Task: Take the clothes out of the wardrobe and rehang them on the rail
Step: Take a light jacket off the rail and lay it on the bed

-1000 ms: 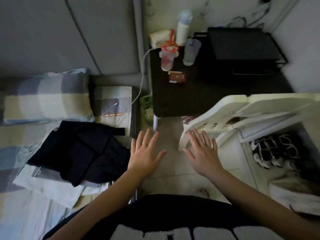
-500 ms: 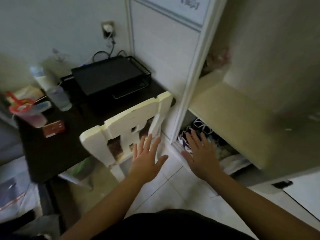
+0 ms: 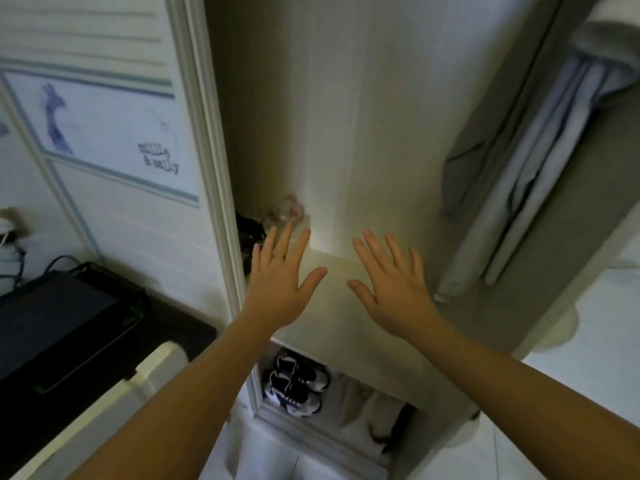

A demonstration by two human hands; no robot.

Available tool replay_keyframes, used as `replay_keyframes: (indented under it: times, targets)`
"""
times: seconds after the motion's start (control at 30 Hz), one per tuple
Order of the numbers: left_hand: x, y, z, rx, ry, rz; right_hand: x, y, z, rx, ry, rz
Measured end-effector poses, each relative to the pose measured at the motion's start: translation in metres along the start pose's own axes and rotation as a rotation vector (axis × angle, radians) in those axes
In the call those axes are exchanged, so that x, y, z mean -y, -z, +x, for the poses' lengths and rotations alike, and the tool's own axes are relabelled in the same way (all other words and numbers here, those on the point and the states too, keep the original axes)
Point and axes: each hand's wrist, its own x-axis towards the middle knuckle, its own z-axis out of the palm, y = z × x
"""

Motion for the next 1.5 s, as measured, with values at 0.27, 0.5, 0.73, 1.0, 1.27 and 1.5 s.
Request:
replay_keyframes:
  times: [0.27,0.5,0.73,1.0,1.27,1.5]
  targets:
    - [-0.040,0.043,0.187,-0.203,-0.244,-0.058,-0.050,0.086,0.109,-0.297,-0.063,-0.093]
    - [-0.092,0.082,0.329,-0.301,-0.450,-0.135,-0.070,0.193,0.196,-0.578,-0.114,-0.200]
    - [-0.172,0.115,0.413,-0.319,-0.583,-0.306,-0.084,0.292,0.250,-0.771,-0.221,-0.374]
    - [-0.273,0.110,0.478,-0.127,-0.751,-0.548,-0.109,0.396,0.275,-0.779,-0.469,-0.674]
    - [-0.359,0.109,0.483,0.123,-0.837,-0.793,-0.162,0.444,0.273,-0.564,-0.827,-0.932]
    - [-0.392,0.106,0.476,0.309,-0.863,-1.010,-0.177,0.463,0.276,-0.515,-0.929,-1.024]
